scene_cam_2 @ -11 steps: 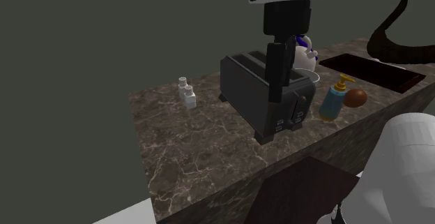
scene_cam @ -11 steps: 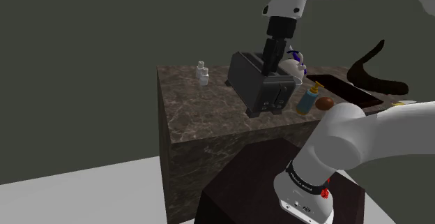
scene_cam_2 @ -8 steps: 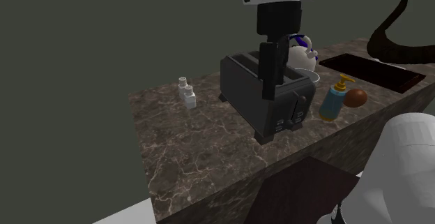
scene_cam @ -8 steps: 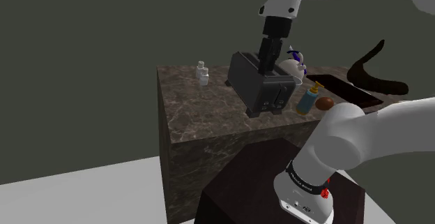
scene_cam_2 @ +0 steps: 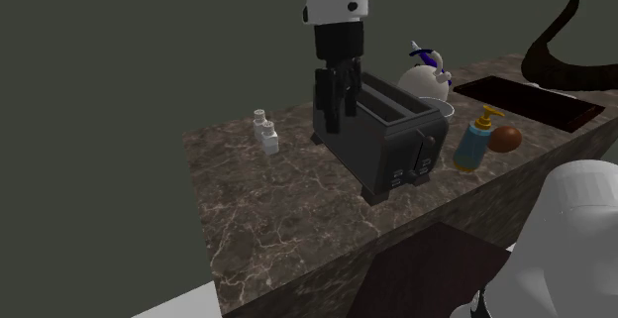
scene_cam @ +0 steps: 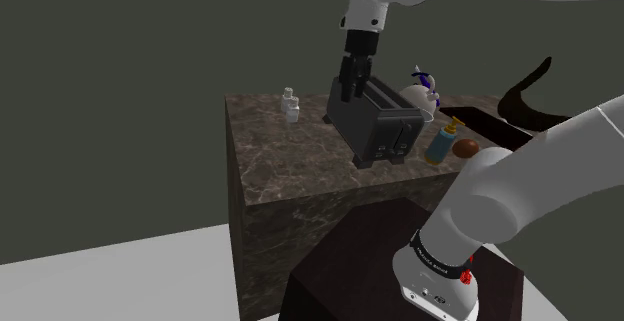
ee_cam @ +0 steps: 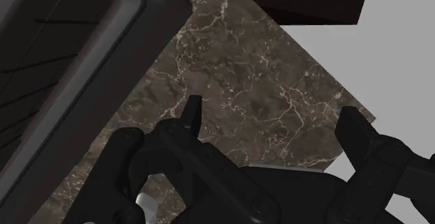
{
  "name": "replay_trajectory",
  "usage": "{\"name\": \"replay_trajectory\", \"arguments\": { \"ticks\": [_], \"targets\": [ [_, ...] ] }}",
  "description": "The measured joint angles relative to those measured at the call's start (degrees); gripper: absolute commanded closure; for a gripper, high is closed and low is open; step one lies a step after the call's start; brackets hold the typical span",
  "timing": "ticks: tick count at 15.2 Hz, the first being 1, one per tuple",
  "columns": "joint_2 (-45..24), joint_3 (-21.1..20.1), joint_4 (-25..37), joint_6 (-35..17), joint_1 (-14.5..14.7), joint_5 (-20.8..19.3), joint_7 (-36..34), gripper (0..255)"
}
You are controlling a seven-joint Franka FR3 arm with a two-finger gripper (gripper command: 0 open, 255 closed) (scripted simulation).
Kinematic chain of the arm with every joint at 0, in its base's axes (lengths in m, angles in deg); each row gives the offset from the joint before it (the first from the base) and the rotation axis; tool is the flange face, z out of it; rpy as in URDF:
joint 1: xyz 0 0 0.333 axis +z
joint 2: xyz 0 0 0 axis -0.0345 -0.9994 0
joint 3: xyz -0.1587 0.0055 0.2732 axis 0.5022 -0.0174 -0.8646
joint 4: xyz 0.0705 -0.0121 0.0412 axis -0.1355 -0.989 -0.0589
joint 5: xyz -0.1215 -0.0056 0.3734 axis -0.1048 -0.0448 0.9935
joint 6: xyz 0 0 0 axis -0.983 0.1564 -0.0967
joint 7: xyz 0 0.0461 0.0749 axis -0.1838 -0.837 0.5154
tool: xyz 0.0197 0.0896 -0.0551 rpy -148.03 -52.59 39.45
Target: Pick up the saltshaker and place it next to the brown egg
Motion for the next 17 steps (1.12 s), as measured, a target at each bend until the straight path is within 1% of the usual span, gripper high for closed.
{"name": "replay_trajectory", "arguments": {
  "ticks": [3,8,10,13,17],
  "targets": [
    [-7.46,1.21,4.68,-1.83,0.05,-0.12,2.21,0],
    [-19.66,2.74,13.77,-3.36,-0.10,0.43,5.67,0],
    [-25.23,3.28,18.86,-3.14,-0.40,0.89,7.20,0],
    [-31.95,3.72,24.45,-3.28,-0.94,1.49,9.08,0],
    [-41.98,3.85,35.20,-1.40,-1.91,2.63,10.96,0]
  ]
}}
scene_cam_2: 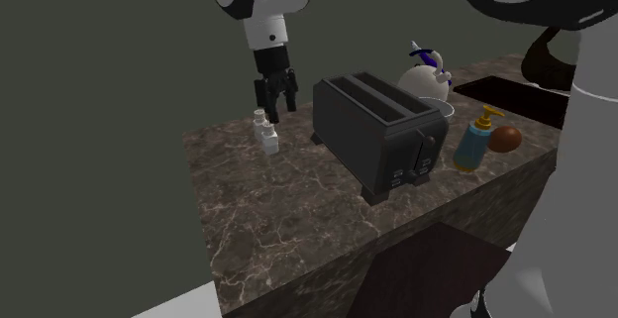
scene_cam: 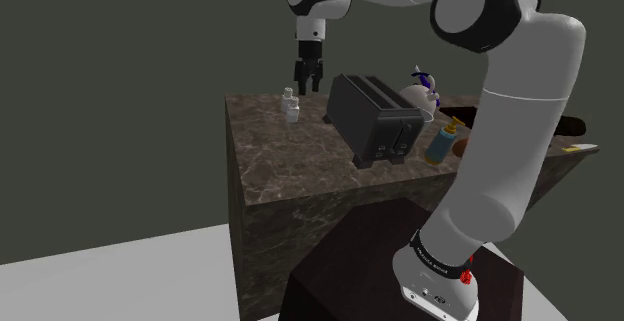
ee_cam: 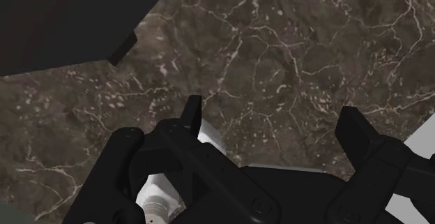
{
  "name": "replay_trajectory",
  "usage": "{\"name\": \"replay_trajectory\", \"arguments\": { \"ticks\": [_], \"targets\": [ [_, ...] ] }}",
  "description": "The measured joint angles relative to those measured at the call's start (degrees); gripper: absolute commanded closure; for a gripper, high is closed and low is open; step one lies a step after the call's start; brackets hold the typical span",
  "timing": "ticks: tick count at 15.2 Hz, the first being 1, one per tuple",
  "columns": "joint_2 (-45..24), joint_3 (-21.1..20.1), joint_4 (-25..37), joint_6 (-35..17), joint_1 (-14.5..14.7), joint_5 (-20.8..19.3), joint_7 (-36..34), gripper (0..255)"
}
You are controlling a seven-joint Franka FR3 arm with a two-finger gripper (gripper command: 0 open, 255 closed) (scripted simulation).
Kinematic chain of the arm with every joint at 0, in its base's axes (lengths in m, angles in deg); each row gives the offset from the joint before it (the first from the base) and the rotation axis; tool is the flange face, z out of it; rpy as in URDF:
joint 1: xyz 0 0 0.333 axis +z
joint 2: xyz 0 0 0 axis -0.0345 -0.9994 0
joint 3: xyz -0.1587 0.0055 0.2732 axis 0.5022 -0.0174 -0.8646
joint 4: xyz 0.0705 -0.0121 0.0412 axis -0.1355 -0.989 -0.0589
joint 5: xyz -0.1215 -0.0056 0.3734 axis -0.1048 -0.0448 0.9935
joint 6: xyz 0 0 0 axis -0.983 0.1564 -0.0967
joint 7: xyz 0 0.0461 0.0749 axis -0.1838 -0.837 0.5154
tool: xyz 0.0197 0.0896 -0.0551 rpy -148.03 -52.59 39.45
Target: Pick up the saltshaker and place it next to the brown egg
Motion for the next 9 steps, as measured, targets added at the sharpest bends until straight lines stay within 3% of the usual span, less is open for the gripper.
{"name": "replay_trajectory", "arguments": {
  "ticks": [7,9],
  "targets": [
    [-21.07,-0.61,26.68,7.48,-3.44,1.86,2.46,0],
    [-22.58,-0.73,27.28,6.79,-3.55,1.96,2.60,0]
  ]
}}
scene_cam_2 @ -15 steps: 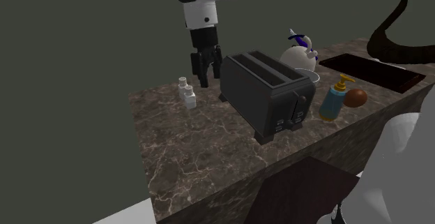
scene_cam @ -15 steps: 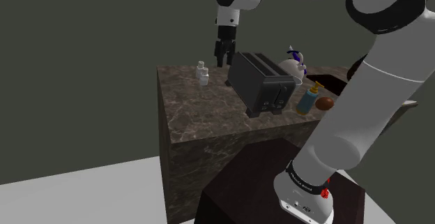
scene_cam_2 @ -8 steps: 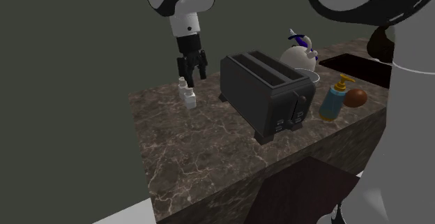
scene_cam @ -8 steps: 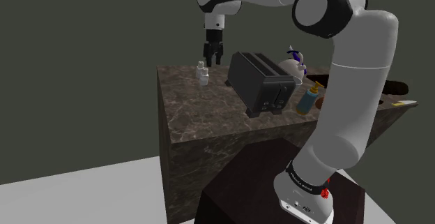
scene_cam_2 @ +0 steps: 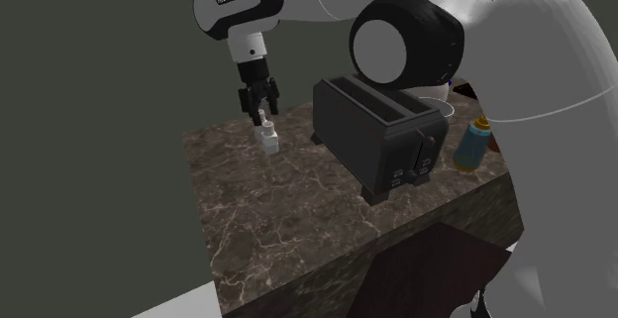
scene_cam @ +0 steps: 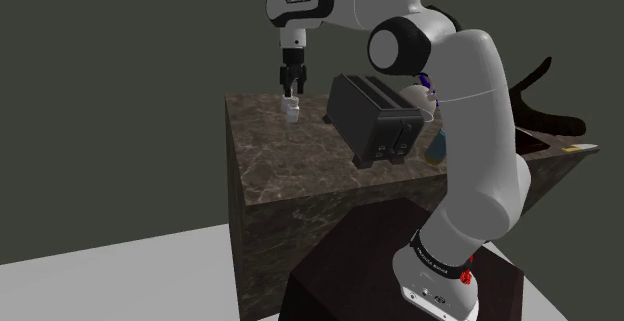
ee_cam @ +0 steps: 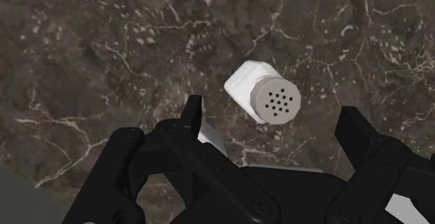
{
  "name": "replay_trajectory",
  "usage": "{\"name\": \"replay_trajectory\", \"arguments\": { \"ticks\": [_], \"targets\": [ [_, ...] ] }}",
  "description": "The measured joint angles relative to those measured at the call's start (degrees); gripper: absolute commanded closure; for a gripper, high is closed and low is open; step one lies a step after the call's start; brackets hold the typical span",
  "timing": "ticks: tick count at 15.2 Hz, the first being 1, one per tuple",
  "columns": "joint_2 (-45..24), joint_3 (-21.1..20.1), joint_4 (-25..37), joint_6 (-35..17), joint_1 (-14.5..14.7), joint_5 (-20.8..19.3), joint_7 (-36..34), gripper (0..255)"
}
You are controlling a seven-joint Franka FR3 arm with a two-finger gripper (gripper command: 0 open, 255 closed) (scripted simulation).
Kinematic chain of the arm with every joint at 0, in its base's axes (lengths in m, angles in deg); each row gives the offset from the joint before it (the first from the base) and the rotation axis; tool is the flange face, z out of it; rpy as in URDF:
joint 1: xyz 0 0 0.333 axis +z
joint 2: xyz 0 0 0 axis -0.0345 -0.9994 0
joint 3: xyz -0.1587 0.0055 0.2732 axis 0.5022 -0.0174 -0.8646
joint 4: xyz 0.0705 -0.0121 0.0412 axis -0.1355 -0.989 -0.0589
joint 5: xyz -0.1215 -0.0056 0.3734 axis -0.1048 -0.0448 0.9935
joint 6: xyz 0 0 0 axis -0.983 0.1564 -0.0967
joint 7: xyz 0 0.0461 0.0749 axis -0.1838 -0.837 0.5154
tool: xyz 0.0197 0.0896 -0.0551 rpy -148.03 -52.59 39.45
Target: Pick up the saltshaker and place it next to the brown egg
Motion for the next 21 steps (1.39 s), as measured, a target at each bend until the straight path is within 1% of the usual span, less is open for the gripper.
{"name": "replay_trajectory", "arguments": {
  "ticks": [6,12,13,21],
  "targets": [
    [1.34,-0.01,-6.51,-5.11,0.71,-0.06,0.20,0],
    [1.37,0.00,-7.11,-5.71,0.73,-0.05,0.27,0],
    [1.37,0.00,-7.11,-5.71,0.73,-0.05,0.27,255],
    [1.50,0.01,-7.18,-5.76,0.75,-0.06,0.25,255]
  ]
}}
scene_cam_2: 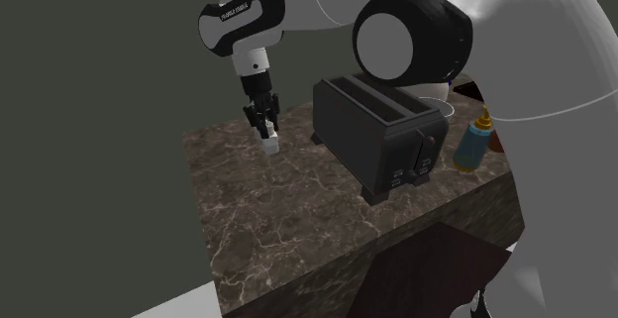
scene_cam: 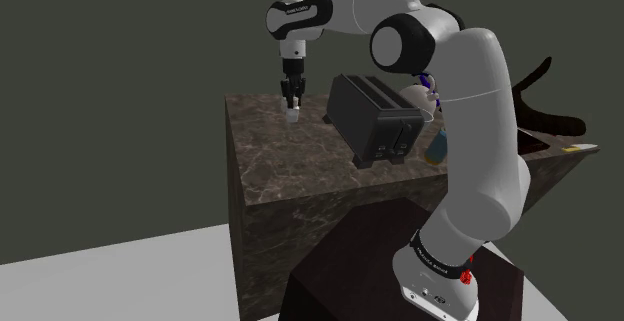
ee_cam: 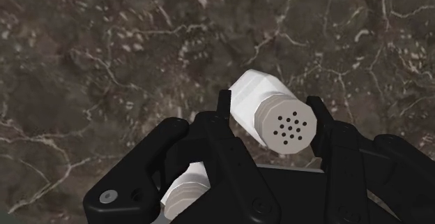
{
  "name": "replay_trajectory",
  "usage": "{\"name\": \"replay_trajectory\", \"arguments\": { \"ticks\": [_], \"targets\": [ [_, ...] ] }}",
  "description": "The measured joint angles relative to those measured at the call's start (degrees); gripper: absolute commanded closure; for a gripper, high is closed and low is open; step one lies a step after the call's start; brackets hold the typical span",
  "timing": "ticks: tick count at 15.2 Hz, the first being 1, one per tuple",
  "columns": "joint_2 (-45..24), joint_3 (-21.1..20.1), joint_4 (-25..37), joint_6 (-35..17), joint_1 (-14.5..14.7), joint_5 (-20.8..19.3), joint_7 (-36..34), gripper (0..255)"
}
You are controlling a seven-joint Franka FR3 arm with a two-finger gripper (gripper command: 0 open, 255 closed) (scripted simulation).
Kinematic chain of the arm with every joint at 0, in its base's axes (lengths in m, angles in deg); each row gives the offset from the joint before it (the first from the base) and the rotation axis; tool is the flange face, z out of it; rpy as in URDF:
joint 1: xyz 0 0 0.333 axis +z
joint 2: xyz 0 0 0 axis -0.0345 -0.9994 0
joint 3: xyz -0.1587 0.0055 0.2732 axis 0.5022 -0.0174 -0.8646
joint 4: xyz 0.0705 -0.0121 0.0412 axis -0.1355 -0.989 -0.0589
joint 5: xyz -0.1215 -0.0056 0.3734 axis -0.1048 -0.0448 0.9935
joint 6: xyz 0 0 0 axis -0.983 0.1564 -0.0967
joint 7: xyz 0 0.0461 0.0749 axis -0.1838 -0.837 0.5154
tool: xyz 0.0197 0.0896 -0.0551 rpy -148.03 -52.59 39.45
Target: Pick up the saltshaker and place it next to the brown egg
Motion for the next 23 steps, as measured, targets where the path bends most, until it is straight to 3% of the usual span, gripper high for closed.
{"name": "replay_trajectory", "arguments": {
  "ticks": [11,23],
  "targets": [
    [1.43,0.12,3.75,5.22,-0.09,-0.26,-0.45,255],
    [1.13,0.21,13.44,14.53,-0.98,-0.30,-0.80,255]
  ]
}}
